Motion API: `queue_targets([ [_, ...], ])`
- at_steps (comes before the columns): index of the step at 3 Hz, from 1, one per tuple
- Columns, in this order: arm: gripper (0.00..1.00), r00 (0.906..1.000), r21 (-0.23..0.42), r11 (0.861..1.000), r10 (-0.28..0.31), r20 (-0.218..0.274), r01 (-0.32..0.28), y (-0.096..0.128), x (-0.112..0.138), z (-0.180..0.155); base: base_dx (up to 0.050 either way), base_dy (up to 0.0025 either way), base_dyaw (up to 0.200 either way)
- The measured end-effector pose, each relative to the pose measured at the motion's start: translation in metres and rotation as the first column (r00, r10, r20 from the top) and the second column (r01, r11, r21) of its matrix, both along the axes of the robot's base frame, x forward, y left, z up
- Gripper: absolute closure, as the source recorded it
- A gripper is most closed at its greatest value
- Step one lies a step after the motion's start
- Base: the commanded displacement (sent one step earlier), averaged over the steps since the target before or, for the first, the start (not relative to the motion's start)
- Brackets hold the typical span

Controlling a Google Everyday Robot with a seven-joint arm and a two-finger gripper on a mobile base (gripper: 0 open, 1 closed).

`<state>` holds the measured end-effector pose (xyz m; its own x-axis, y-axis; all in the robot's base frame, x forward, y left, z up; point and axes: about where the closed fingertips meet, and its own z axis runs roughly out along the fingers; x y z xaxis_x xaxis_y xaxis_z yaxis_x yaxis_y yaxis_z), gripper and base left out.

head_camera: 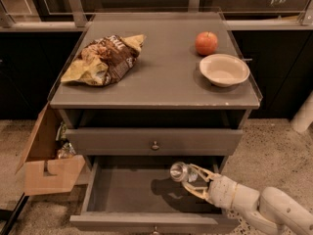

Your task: Place 7up can into middle drawer

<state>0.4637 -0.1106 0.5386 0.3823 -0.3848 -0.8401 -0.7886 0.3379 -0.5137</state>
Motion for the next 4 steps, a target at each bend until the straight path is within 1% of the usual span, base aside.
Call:
queue_targets([
  [1,1.0,0.9986,0.028,0.999,-0.041,-0.032,0.042,-0.013,0.007,-0.027,0.0,0.0,0.0],
  [2,1.0,0.9945,0.047,0.996,-0.079,-0.068,0.082,-0.023,0.013,-0.053,0.0,0.0,0.0],
  [3,0.87,0.9935,0.051,0.995,-0.086,-0.075,0.09,-0.025,0.015,-0.058,0.0,0.0,0.0],
  [4,0.64,0.9935,0.051,0.995,-0.086,-0.075,0.09,-0.025,0.015,-0.058,0.0,0.0,0.0],
])
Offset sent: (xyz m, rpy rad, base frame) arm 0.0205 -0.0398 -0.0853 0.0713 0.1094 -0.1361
